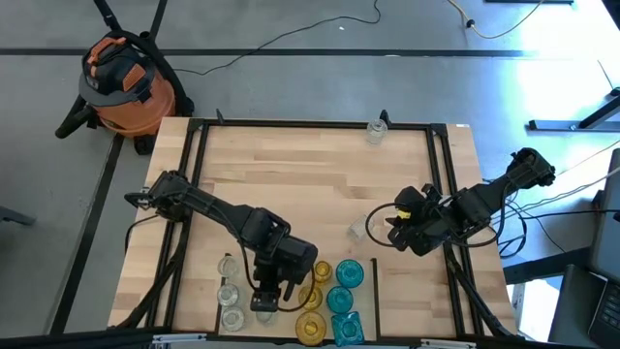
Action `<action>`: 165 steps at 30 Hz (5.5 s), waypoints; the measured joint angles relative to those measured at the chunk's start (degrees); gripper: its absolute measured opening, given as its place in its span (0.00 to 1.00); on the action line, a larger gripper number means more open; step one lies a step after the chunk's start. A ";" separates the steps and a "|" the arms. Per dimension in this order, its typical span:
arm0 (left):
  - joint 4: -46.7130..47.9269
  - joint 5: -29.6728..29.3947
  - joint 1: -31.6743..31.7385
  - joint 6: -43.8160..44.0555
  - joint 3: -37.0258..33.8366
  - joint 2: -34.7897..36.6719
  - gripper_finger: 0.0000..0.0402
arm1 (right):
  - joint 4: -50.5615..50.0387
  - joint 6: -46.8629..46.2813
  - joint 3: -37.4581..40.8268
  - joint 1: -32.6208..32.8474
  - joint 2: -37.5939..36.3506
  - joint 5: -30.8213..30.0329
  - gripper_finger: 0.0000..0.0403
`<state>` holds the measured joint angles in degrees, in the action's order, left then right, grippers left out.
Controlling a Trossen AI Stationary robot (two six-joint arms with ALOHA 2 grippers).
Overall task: Sort vases onto shelf
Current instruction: Put the transparent vase on the shelf, then put the transparent vase on the shelf aligned with the other transparent vase
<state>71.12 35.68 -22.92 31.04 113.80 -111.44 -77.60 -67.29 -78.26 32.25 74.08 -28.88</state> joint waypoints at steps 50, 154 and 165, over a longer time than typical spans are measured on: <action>-2.85 0.94 -0.67 -0.12 -1.02 0.00 0.28 | 0.15 0.03 0.00 0.02 0.00 -0.04 0.41; 18.05 -43.43 28.16 -16.23 3.72 34.69 0.28 | 47.81 19.34 30.10 -41.20 15.12 62.99 0.50; 18.05 -43.43 28.16 -16.21 3.72 34.69 0.28 | 47.25 19.22 30.10 -41.20 15.04 59.23 0.08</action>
<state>89.17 -7.75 5.23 14.83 117.51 -76.75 -30.35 -48.06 -48.16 -8.95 89.12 30.34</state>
